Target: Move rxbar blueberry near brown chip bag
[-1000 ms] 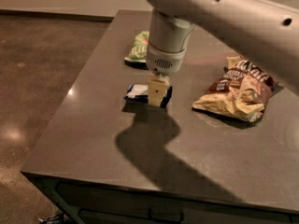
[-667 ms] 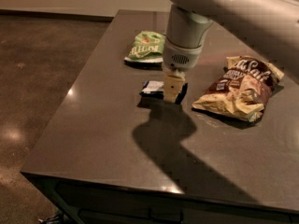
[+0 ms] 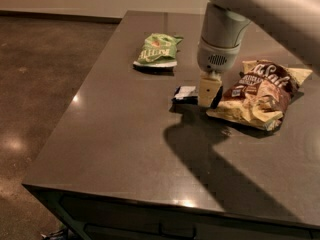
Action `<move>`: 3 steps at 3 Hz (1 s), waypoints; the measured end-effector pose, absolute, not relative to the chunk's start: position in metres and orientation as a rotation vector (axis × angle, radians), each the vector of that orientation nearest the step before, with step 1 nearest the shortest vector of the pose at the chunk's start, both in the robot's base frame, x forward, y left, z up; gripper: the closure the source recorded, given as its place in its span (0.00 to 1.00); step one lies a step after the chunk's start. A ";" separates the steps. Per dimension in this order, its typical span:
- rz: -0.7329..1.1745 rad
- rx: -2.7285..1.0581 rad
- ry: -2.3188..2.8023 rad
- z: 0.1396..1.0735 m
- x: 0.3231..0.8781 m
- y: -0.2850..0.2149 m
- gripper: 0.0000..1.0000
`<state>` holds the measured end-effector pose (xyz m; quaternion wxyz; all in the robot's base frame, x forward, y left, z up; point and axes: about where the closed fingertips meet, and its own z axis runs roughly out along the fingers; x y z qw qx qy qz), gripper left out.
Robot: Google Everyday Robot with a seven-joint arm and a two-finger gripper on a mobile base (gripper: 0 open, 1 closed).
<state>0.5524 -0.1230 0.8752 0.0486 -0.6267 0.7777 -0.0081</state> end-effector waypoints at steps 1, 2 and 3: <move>0.017 -1.896 2.373 0.870 0.545 -0.134 0.30; 0.017 -1.889 2.365 0.870 0.547 -0.134 0.05; 0.014 -1.887 2.361 0.869 0.548 -0.133 0.00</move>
Offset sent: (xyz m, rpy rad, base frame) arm -0.0067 -0.0108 -0.0047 0.0239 0.0108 -0.0061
